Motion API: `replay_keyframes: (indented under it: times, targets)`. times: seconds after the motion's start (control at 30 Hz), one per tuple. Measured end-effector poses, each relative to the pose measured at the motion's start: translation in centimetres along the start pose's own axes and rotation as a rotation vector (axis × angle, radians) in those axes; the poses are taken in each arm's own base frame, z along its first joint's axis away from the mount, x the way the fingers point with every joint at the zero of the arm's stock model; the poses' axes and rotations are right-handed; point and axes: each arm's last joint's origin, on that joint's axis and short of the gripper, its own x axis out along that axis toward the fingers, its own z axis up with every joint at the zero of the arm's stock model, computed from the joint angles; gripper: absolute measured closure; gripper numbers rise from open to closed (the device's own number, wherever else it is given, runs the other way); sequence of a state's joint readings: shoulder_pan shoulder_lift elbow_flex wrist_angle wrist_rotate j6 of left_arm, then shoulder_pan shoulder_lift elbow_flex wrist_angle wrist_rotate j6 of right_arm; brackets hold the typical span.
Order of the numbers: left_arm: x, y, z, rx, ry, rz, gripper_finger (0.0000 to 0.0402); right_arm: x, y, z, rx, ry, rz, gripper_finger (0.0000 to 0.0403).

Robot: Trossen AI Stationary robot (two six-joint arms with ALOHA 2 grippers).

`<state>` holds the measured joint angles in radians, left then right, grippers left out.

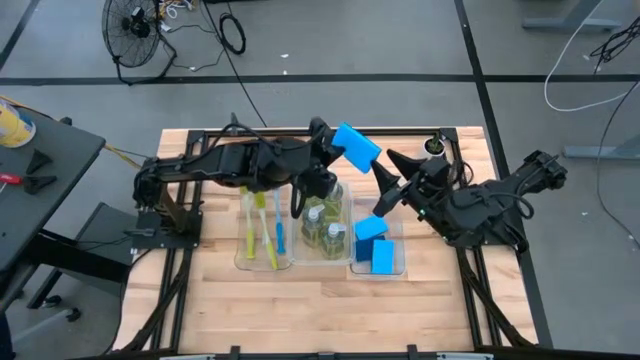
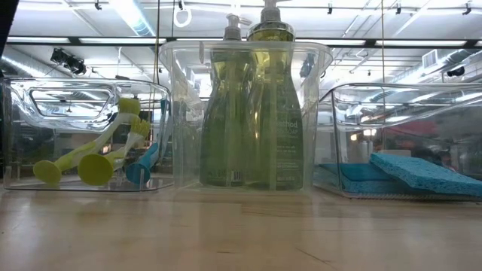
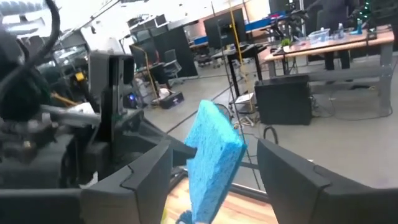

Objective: Pick & Place Kitchen Sink Supplies
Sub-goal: Put the blue sponge wipe into the right transparent bin

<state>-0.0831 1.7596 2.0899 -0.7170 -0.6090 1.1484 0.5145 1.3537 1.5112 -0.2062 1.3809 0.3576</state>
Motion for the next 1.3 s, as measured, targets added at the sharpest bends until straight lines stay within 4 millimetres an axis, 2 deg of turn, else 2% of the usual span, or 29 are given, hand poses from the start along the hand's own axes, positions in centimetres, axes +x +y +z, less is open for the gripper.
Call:
replay_keyframes:
  times: [0.4, 0.73, 0.93, 1.3]
  targets:
    - [0.5, 0.4, -0.6, 0.002, -0.003, 0.004, 0.0401, 2.8, -1.2, -1.2, 0.047, 0.092, 0.026, 0.0135]
    - [0.5, 0.7, -0.4, -0.041, -0.055, 0.021, 0.0401, 5.0, -1.9, -1.1, 0.106, 0.133, 0.039, 0.0149]
    - [0.5, 0.7, -0.5, -0.039, -0.021, 0.030, 0.0398, 5.2, -2.0, -1.1, 0.127, 0.131, 0.031, 0.0200]
    - [0.7, 0.6, -0.7, -0.101, -0.044, -0.002, 0.0364, 5.2, -1.9, -1.2, 0.102, 0.161, 0.078, 0.0351]
